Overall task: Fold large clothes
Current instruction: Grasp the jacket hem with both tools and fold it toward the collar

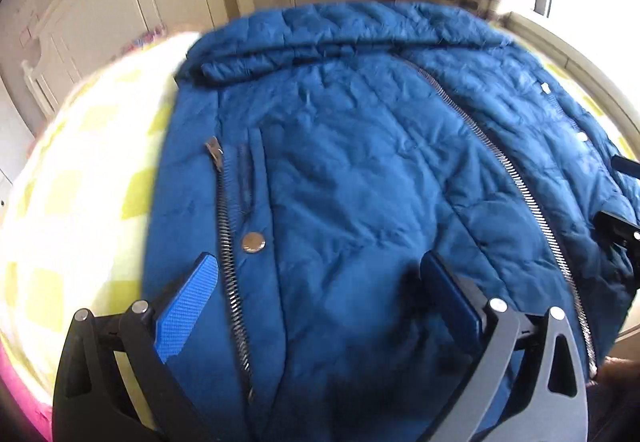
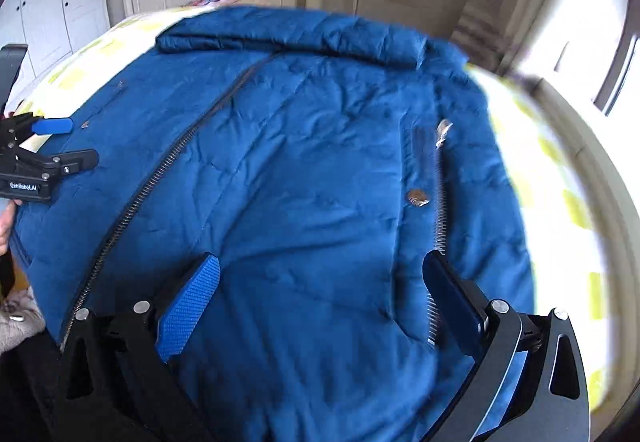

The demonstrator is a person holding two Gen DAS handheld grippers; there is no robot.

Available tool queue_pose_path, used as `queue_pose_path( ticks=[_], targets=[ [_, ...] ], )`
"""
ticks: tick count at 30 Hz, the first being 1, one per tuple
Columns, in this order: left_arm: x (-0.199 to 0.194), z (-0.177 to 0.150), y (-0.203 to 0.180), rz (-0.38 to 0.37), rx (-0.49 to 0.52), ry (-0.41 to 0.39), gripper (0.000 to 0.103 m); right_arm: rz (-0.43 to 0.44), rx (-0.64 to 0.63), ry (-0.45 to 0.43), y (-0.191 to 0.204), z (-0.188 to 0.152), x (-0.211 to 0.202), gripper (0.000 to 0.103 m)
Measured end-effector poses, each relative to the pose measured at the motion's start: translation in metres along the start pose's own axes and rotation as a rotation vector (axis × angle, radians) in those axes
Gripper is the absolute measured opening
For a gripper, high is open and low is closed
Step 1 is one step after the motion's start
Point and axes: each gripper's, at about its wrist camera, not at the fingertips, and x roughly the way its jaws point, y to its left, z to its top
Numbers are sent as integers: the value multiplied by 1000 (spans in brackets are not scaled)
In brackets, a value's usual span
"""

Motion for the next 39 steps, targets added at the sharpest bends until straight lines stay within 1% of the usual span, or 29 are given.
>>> queue_pose_path(
  ticks=[2,3,4,5,6,7,8,9,11,12,14,17,18,19,20,21,23,24,25,27,28,30,31,33,35,36,37,38,39],
  targets=[
    [-9,-6,-7,-8,34,-23,101,40,-50,-40,8,-5,-11,98],
    [-8,-13,-14,-4,59,-17,101,59,-69,-38,13,-11,-11,98],
    [-5,-18,-19,9,82,-3,101,65,-87,-16,18,-19,-5,98],
    [-2,-26,-23,32,101,-18,101,58,-84,-9,19,-27,0,98],
    [-5,-30,-22,29,95,-43,101,72,-62,-38,15,-30,-1,98],
    [-7,-33,-18,19,85,-41,101,92,-39,-34,11,-32,-4,98],
    [-11,-33,-14,9,79,-36,101,93,-36,-31,8,-32,-7,98],
    [-17,-34,-10,14,74,-44,101,70,-39,-33,5,-32,-13,97],
    [-35,-40,0,58,63,-94,101,10,-42,-68,-5,-35,-29,97],
    [-45,-45,9,80,49,-124,101,-14,-27,-90,-15,-38,-39,98],
    [-55,-53,29,92,-2,-132,101,-49,39,-104,-38,-48,-51,98],
    [-53,-64,53,77,-78,-97,101,-74,145,-77,-71,-68,-57,98],
    [-47,-71,62,76,-104,-71,101,-76,177,-61,-80,-75,-55,98],
    [-45,-74,65,73,-116,-57,101,-74,207,-47,-87,-81,-54,98],
    [-43,-78,68,55,-128,-48,101,-51,239,-39,-94,-88,-52,98],
    [-40,-83,72,16,-149,-43,101,-18,265,-38,-99,-93,-52,96],
    [-38,-87,78,-52,-197,-24,101,43,306,-31,-104,-101,-49,88],
    [-36,-88,79,-76,-211,-15,101,71,315,-47,-103,-104,-49,84],
    [-36,-88,79,-100,-221,-8,100,79,310,-58,-102,-103,-49,77],
    [-37,-87,69,-165,-183,-11,97,85,292,-59,-95,-99,-48,76],
    [-36,-85,61,-171,-166,-14,97,78,288,-56,-93,-97,-48,76],
    [-30,-82,48,-128,-123,-17,97,72,276,-55,-89,-93,-44,76],
    [-25,-80,48,-124,-125,-15,101,70,275,-58,-88,-92,-42,76],
    [-20,-78,50,-106,-129,-38,101,67,270,-66,-90,-89,-38,76],
    [-18,-73,50,-93,-131,-20,101,45,247,-60,-87,-87,-36,76],
    [-18,-71,50,-95,-135,-9,101,31,232,-55,-85,-86,-36,74],
    [-19,-71,51,-102,-131,-8,95,30,226,-51,-85,-86,-37,66],
    [-23,-72,52,-117,-128,-20,70,45,226,-51,-87,-87,-37,61],
    [-28,-73,54,-152,-136,-27,54,69,232,-53,-88,-88,-40,48]
  ],
)
